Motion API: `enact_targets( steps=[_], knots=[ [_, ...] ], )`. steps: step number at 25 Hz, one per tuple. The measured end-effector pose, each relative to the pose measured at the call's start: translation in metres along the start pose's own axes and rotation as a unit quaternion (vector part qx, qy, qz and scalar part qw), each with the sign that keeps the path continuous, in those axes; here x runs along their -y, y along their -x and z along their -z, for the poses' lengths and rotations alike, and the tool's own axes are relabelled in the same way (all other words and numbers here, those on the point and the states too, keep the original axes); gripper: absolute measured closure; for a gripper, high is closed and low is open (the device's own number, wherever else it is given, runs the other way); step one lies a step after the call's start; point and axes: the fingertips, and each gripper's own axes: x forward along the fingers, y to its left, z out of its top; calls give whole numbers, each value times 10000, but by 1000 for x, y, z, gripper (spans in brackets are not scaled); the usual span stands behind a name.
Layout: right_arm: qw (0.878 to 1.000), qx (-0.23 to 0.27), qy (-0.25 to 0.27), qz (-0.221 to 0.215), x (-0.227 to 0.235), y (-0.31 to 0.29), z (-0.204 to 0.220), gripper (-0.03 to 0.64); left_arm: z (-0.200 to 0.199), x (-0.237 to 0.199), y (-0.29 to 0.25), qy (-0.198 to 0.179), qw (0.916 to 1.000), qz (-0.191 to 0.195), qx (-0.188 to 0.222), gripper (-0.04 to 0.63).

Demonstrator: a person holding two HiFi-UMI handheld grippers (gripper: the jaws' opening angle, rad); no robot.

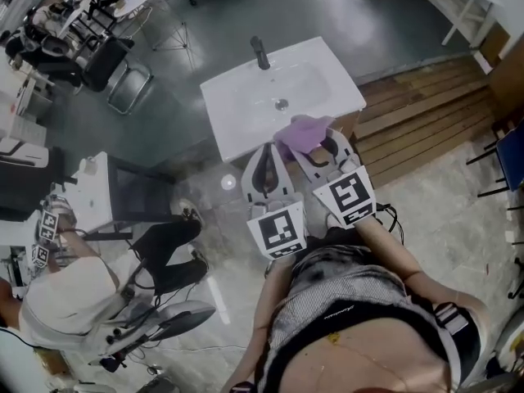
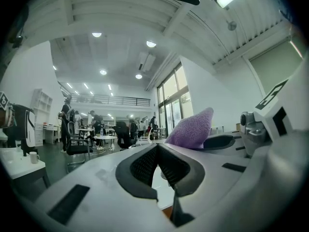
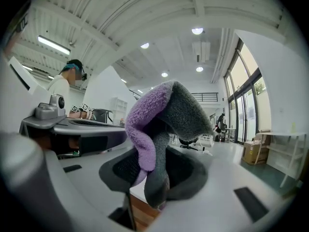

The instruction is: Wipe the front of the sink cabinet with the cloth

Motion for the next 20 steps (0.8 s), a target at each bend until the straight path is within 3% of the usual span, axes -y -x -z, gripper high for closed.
enact_targets(
  steps=[7,20],
  knots=[
    [10000,26,-75,-51,14,6,1,433,5,8,-7,-46,9998,-191,-103,589],
    [9999,11,-114,-116,24,18,1,433,1,28,-7,-36,9998,-175,-125,589]
  ],
)
